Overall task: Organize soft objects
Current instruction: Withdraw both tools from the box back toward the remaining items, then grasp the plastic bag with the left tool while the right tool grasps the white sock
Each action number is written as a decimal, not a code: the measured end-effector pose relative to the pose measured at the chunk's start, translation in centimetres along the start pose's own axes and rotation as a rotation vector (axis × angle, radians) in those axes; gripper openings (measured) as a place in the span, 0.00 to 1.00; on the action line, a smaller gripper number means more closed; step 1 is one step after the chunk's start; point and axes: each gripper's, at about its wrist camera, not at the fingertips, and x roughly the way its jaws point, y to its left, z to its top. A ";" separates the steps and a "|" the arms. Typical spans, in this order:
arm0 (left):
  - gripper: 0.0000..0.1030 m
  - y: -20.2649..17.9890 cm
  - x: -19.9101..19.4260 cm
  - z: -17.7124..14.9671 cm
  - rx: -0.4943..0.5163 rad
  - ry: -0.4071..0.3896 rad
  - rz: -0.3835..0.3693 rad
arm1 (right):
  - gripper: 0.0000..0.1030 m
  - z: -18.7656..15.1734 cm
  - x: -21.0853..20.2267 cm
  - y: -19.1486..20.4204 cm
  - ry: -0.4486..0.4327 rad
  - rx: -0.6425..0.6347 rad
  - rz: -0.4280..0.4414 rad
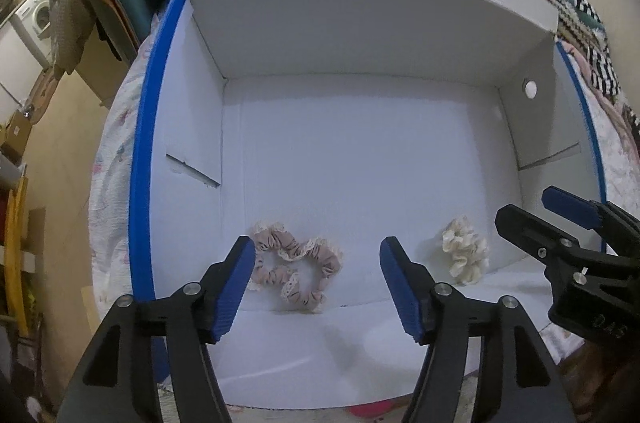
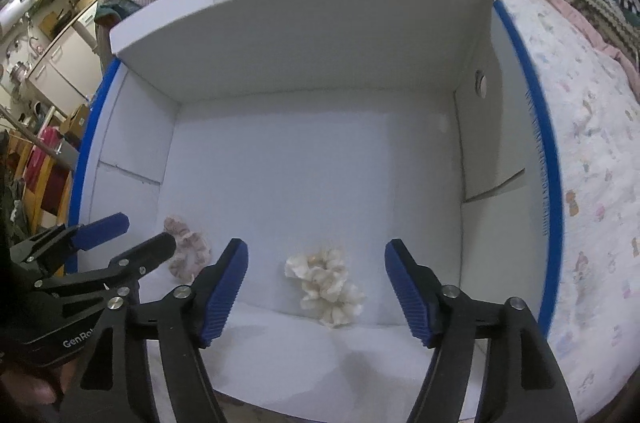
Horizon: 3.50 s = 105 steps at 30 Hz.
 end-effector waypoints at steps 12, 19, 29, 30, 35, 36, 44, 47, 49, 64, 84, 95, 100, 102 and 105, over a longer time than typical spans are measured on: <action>0.60 0.5 -3.3 0.2 -0.018 -0.088 -0.019 | 0.97 0.6 -3.1 0.2 -0.091 -0.009 -0.017; 0.62 1.0 -5.8 -1.1 -0.012 -0.139 -0.012 | 0.97 0.1 -4.8 0.9 -0.129 -0.012 -0.023; 0.67 3.2 -7.8 -3.6 -0.024 -0.170 0.045 | 0.97 -2.3 -6.2 1.0 -0.137 -0.006 -0.034; 0.67 3.4 -7.9 -3.9 -0.034 -0.166 0.043 | 0.97 -2.7 -6.5 1.0 -0.140 -0.006 -0.033; 0.67 4.3 -8.4 -5.5 -0.079 -0.153 0.032 | 0.97 -4.5 -7.4 1.1 -0.141 0.001 -0.013; 0.67 4.4 -8.4 -5.8 -0.086 -0.149 0.030 | 0.97 -4.9 -7.4 1.1 -0.137 0.003 -0.010; 0.68 4.5 -7.8 -9.1 -0.142 -0.084 -0.005 | 0.97 -8.2 -7.3 0.7 -0.084 0.023 -0.008; 0.68 4.7 -6.9 -10.1 -0.160 -0.045 -0.013 | 0.97 -9.2 -6.5 0.1 -0.036 0.065 -0.001; 0.68 5.1 -6.2 -10.6 -0.172 -0.018 -0.003 | 0.97 -10.0 -5.5 -0.3 0.008 0.090 0.011; 0.61 3.5 0.4 -10.7 -0.159 0.151 -0.100 | 0.97 -10.7 -2.4 -1.6 0.100 0.134 -0.007; 0.33 1.2 5.1 -8.6 -0.141 0.219 -0.120 | 0.97 -10.2 -0.3 0.0 0.131 0.012 -0.063; 0.20 2.3 1.6 -8.1 -0.143 0.113 -0.099 | 0.97 -10.1 -0.3 -2.2 0.132 0.085 -0.021; 0.20 2.6 -1.6 -8.4 -0.152 0.033 -0.061 | 0.97 -10.4 -0.6 -5.5 0.138 0.260 0.062; 0.20 3.1 -2.5 -9.4 -0.148 0.012 -0.052 | 0.98 -10.5 -0.4 -6.2 0.145 0.303 0.087; 0.20 3.7 -3.7 -9.9 -0.144 -0.008 -0.054 | 0.97 -10.7 0.3 -7.0 0.171 0.363 0.151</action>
